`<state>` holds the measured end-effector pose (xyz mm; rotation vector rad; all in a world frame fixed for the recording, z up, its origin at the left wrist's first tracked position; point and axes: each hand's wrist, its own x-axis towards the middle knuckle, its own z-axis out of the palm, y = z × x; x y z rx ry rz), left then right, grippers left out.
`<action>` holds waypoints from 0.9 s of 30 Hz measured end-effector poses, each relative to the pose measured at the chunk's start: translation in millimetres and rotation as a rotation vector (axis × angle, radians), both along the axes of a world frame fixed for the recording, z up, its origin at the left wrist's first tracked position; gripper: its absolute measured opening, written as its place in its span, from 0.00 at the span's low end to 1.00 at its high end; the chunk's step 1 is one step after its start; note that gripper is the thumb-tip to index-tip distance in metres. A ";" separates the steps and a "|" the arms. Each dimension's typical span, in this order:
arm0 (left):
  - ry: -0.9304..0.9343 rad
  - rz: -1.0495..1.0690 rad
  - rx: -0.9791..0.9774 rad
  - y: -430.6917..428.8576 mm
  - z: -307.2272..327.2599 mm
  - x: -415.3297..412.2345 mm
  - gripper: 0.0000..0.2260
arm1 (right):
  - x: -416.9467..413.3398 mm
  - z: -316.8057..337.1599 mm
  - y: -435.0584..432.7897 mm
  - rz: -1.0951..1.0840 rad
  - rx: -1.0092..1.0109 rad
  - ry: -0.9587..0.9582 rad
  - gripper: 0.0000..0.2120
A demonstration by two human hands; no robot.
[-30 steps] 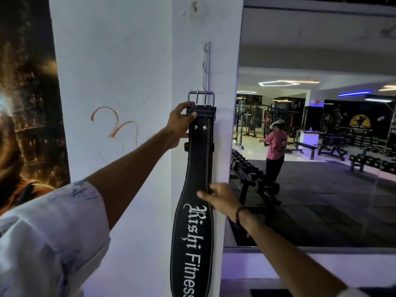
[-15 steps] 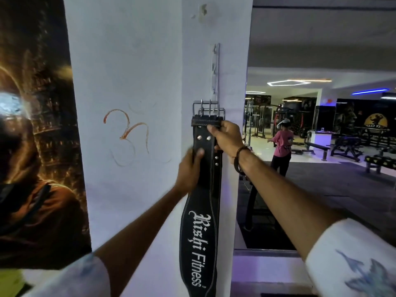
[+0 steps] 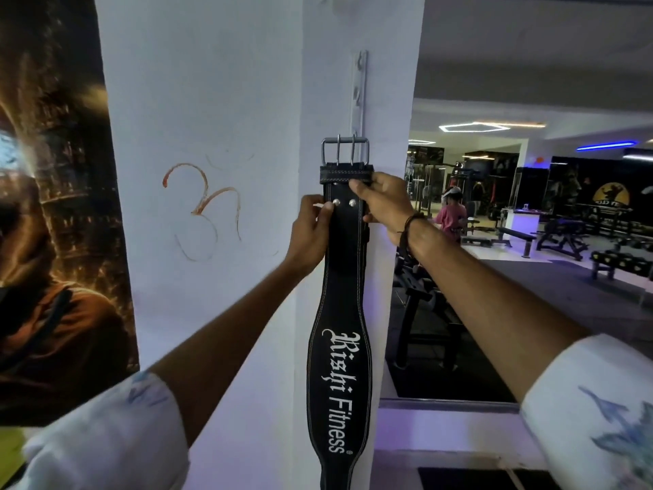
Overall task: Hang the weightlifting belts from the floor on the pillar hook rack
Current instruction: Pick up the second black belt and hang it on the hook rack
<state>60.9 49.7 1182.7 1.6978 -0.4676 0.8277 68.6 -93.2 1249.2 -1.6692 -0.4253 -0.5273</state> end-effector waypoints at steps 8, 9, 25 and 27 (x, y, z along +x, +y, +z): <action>0.399 0.074 0.477 16.7 -195.6 -25.0 0.18 | 0.3 8.1 -10.3 -0.056 -0.007 -0.026 0.10; 0.433 0.083 0.516 22.5 -208.8 -26.3 0.20 | 1.1 6.4 -10.5 -0.060 -0.017 -0.017 0.10; -0.171 0.138 0.183 5.6 65.8 16.3 0.20 | 12.5 -0.1 6.1 -0.011 0.131 -0.087 0.23; -0.154 0.128 0.264 4.4 68.6 22.9 0.22 | 15.7 0.0 1.5 -0.006 0.107 -0.111 0.23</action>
